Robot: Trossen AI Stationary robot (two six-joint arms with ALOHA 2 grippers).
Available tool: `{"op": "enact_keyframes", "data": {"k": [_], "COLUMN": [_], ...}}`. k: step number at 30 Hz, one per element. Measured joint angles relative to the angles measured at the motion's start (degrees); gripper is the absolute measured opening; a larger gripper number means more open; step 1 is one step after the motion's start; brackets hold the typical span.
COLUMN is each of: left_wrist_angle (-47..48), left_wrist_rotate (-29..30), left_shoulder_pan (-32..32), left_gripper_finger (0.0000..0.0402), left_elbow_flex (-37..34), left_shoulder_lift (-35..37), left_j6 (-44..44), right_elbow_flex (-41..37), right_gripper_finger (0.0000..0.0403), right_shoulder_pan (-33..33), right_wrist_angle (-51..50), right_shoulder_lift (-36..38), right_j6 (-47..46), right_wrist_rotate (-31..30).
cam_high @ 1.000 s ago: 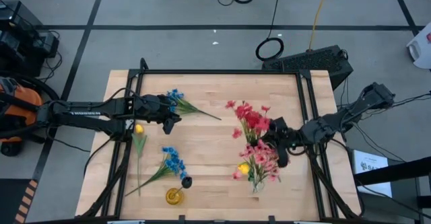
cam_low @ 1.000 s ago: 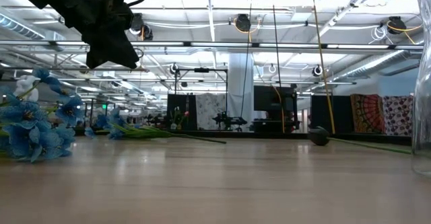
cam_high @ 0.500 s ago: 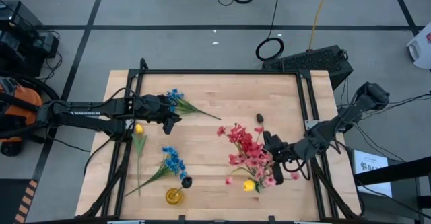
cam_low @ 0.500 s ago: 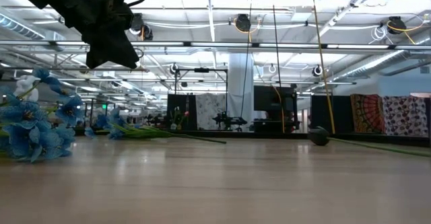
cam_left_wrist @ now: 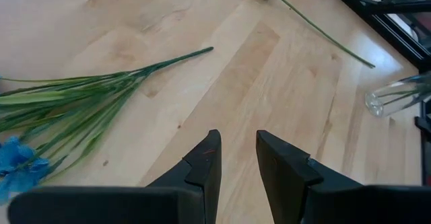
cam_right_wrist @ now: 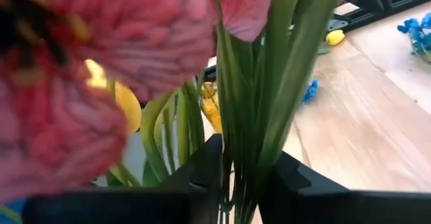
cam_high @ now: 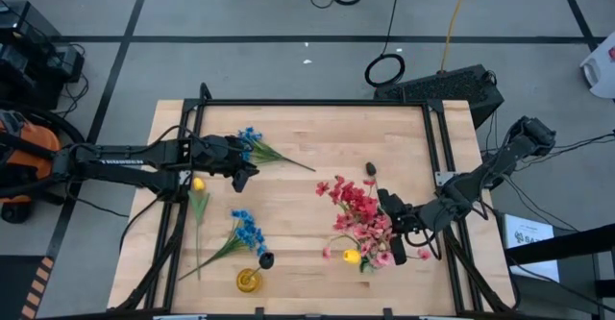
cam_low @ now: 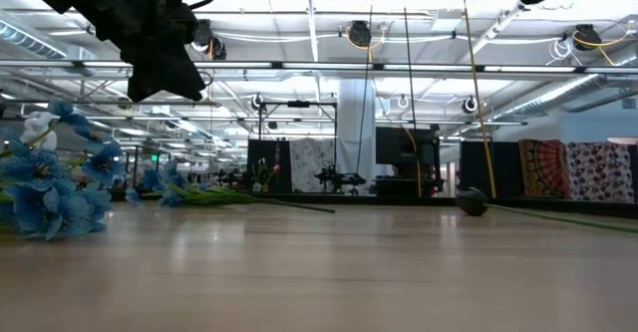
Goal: Sort flowers into vase by color
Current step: Put the red flowers into the transparent vase, then put the bottom blue flowers into the yellow vase
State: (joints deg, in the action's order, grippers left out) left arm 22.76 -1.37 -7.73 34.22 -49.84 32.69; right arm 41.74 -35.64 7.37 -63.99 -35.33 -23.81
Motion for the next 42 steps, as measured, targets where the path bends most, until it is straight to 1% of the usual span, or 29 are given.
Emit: {"op": "enact_keyframes", "data": {"k": [5,10,16,21,26,28,32,33,35,39,42], "left_wrist_angle": [-0.02,-0.09,-0.07,-0.06,-0.04,-0.04,-0.04,-0.04,-0.01,0.02,0.02], "left_wrist_rotate": [-0.41,-0.43,-0.43,-0.41,0.0,0.13,0.17,0.18,0.66,1.69,1.69], "left_shoulder_pan": [0.0,0.0,0.0,0.0,0.0,0.0,0.0,0.0,0.0,-0.02,0.0], "left_gripper_finger": [0.0099,0.0099,0.0099,0.0099,0.0099,0.0099,0.0099,0.0099,0.0099,0.0099,0.0099], "left_elbow_flex": [0.0,0.0,0.0,0.0,0.0,0.0,0.0,0.0,0.0,0.0,0.0], "left_shoulder_lift": [0.0,0.0,0.0,0.0,0.01,0.0,0.01,0.02,0.0,0.01,0.0], "left_j6": [0.04,1.04,1.49,1.51,1.51,1.51,1.62,1.76,2.91,3.06,3.06], "right_elbow_flex": [0.0,0.0,0.0,0.0,0.0,0.0,0.0,0.0,0.0,0.0,0.0], "right_gripper_finger": [0.0096,0.0115,0.0121,0.0115,0.0108,0.0105,0.0099,0.0097,0.0092,0.0082,0.0076], "right_shoulder_pan": [0.0,-0.11,-0.17,-1.11,-2.03,-2.01,-1.98,-1.97,-1.97,-1.81,-1.16], "right_wrist_angle": [-4.04,-8.94,-17.4,-23.53,-32.99,-36.32,-42.44,-44.05,-47.42,-54.81,-60.73], "right_shoulder_lift": [2.19,6.39,11.22,12.87,13.75,13.97,14.26,14.23,14.23,14.23,14.23], "right_j6": [0.02,-1.55,-8.92,-14.37,-23.49,-26.26,-31.11,-32.38,-35.65,-47.07,-55.25], "right_wrist_rotate": [-0.21,0.54,9.52,15.41,22.44,23.83,23.5,22.46,18.86,10.59,6.98]}}
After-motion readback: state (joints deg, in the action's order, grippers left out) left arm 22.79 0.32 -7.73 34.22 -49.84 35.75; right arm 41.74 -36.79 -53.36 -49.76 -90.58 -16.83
